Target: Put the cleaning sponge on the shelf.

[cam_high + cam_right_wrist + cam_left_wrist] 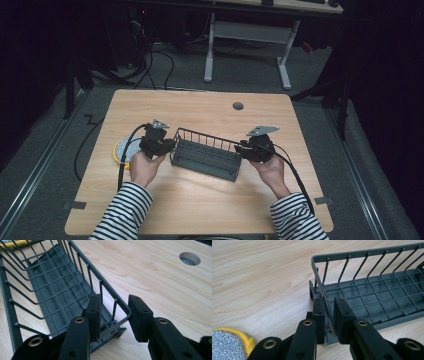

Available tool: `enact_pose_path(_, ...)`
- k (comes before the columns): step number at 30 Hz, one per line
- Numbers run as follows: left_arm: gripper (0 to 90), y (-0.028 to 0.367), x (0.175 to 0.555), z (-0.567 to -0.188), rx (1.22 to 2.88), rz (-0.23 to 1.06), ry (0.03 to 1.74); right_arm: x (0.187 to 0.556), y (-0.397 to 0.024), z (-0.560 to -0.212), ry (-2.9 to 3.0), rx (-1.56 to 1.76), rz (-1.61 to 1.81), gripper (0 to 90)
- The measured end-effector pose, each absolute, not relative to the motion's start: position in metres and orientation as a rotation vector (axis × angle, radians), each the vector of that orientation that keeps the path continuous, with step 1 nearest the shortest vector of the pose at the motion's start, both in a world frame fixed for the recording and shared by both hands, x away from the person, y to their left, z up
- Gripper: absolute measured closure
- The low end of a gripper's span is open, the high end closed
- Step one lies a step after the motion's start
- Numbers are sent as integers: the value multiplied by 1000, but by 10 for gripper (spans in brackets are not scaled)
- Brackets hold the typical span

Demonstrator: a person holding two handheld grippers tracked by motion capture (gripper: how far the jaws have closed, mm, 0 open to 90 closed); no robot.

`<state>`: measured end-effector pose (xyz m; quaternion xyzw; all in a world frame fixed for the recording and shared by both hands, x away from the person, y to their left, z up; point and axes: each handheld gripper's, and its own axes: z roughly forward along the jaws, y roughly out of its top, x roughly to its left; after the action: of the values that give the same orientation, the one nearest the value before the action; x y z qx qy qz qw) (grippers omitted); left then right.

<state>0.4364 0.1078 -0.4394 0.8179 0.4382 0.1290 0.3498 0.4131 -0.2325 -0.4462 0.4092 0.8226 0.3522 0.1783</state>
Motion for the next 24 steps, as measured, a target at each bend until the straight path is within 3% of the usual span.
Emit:
enact_pose_path(8, 789, 111, 433, -440, 2104, 333, 1143, 407, -232, -449, 2316, 1174, 1040, 617)
enact_pose_path(12, 655, 115, 432, -437, 2090, 340, 1157, 407, -234, -452, 2314, 1215, 1064, 485)
enact_pose_path(16, 555, 123, 427, -432, 2040, 366, 1179, 404, -236, -451, 2288, 1244, 1086, 423)
enact_pose_path(17, 500, 126, 426, -431, 2025, 368, 1184, 400, -239, -448, 2256, 1250, 1118, 417)
enact_pose_path(24, 374, 146, 418, -429, 1966, 399, 1181, 389, -257, -445, 2184, 1263, 1172, 430)
